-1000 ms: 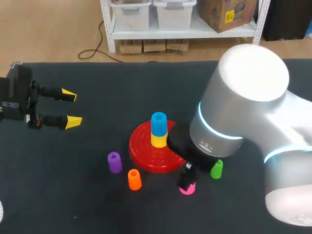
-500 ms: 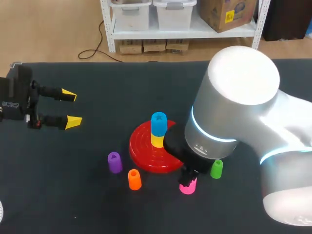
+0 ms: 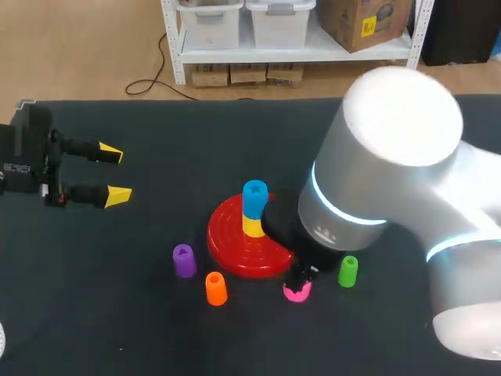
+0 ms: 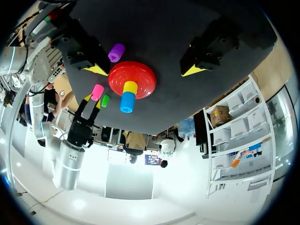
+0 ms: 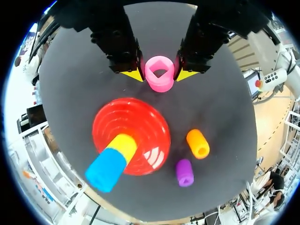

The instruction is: Pick up and stack the cylinders on the red base in this order: pink,purple,orange,green

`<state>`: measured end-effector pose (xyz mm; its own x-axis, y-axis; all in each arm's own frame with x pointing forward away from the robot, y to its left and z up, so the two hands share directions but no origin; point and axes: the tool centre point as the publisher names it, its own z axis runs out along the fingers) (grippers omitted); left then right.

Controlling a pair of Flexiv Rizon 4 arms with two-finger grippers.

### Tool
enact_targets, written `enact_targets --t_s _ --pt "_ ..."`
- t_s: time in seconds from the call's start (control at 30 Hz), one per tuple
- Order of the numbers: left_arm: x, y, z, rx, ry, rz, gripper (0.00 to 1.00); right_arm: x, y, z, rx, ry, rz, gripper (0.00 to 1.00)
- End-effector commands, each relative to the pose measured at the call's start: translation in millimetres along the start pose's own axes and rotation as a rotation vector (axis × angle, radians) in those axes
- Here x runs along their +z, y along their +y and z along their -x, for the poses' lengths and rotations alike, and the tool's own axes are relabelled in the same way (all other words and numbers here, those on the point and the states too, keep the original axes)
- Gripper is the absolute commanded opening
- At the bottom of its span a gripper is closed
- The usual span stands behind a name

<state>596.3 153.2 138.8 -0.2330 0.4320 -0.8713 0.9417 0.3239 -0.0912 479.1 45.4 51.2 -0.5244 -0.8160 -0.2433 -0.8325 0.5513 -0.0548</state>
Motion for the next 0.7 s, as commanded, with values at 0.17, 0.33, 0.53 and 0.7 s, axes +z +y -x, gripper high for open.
enact_targets --t_s 0.17,0.33,0.53,0.7 --pt "0.3 -0.2 -1.8 0.003 -0.007 0.002 1.00 -48.8 -28.8 24.9 0.005 -0.051 0.003 0.00" --pt "0.3 -0.2 -1.8 0.003 -0.007 0.002 1.00 -66.7 -51.1 55.9 0.010 -0.071 -0.009 0.00" --pt "0.3 -0.2 -1.8 0.003 -0.007 0.002 1.00 -78.6 -66.3 92.5 -0.001 -0.090 -0.025 0.00" --pt "0.3 -0.2 -1.8 0.003 -0.007 0.002 1.00 -77.0 -69.4 115.9 -0.025 -0.086 -0.035 0.00"
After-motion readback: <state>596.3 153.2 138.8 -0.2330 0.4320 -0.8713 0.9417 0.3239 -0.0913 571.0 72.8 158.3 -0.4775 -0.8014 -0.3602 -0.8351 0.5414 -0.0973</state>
